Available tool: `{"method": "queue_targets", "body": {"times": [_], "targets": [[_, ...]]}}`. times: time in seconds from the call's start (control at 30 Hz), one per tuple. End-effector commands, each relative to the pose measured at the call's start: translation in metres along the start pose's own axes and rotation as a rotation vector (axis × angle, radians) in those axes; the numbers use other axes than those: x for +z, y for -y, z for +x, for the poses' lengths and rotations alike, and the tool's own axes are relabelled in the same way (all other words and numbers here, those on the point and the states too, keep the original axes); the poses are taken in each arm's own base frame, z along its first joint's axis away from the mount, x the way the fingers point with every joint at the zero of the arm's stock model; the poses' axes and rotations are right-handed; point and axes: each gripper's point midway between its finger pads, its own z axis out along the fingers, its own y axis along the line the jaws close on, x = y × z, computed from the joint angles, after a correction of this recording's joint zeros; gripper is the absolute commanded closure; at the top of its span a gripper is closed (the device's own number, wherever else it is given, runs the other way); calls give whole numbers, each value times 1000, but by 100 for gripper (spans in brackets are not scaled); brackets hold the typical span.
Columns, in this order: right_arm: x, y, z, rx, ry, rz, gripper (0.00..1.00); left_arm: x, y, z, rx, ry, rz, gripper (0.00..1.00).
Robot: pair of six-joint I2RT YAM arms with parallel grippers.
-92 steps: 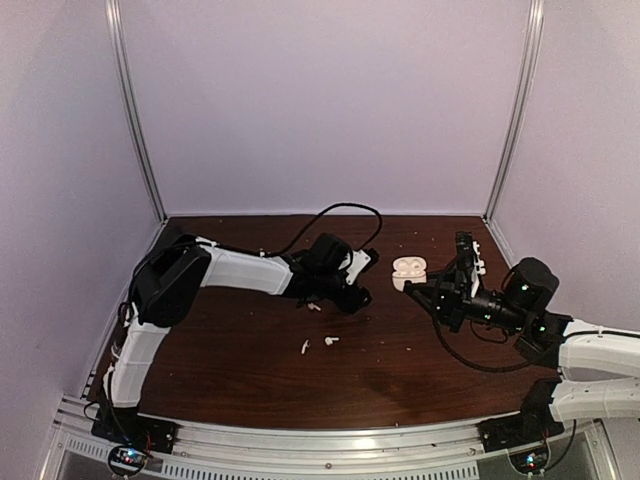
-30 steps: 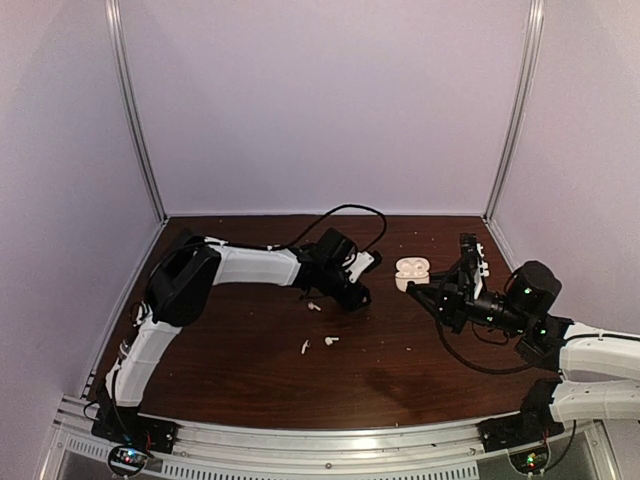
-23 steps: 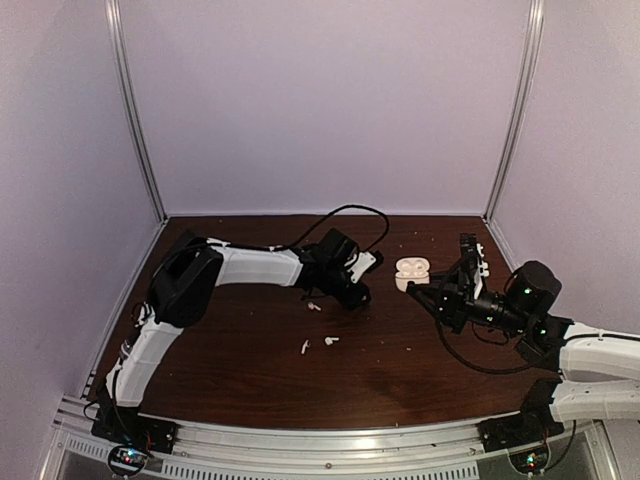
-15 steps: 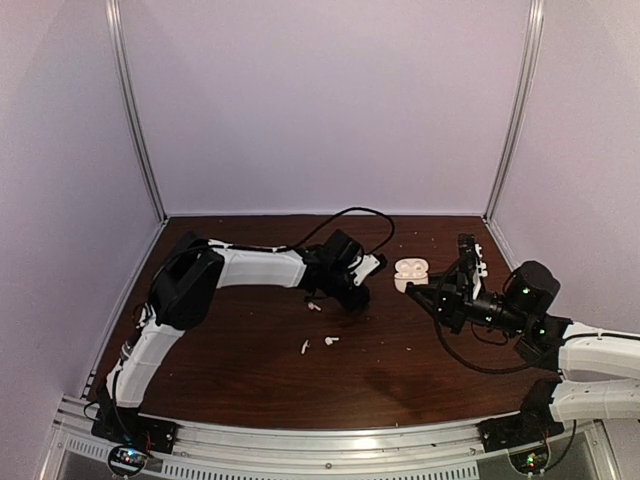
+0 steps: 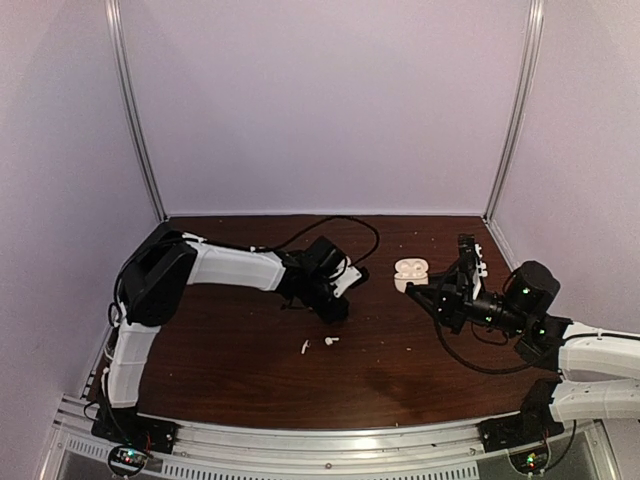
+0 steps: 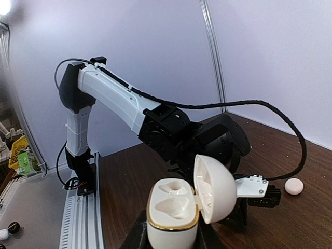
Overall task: Insert the wireless bluetooth earbuds into the charging case
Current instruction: Move the left earbud to the center of the board.
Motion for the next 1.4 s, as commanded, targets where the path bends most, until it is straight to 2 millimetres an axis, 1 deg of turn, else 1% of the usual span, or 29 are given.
{"method": "queue_targets", "body": {"times": [0.0, 0.3, 0.43, 0.57, 0.67, 0.73, 0.83, 0.9, 0.97, 1.1, 1.27, 1.3, 1.37], "targets": [[0, -2, -8, -7, 27, -14, 100, -17, 3, 55, -33, -161, -14, 90], [1, -3, -8, -2, 27, -22, 100, -66, 0, 133, -116, -294, -40, 91], [2, -4, -8, 0, 25, -30, 100, -79, -1, 152, -139, -342, -55, 90], [2, -4, -8, -3, 24, -32, 100, -88, -2, 169, -155, -394, -60, 89], [1, -5, -9, -6, 26, -30, 100, -94, 3, 182, -154, -450, -37, 87], [1, -4, -8, -4, 24, -27, 100, -100, 7, 186, -155, -465, -20, 84], [2, -4, -8, -5, 25, -27, 100, -108, 8, 189, -161, -489, -21, 75], [2, -4, -8, -5, 25, -27, 100, -112, 8, 189, -161, -502, -26, 69], [2, -4, -8, -4, 23, -29, 100, -114, 6, 186, -159, -504, -36, 65], [2, -4, -7, -5, 22, -28, 100, -118, -1, 174, -140, -509, -63, 62], [2, -3, -7, -6, 20, -22, 100, -118, -4, 164, -111, -528, -72, 62], [1, -3, -7, -5, 20, -21, 100, -119, -9, 164, -100, -537, -100, 62], [1, -3, -7, -4, 19, -20, 100, -118, -10, 159, -91, -536, -102, 62]]}}
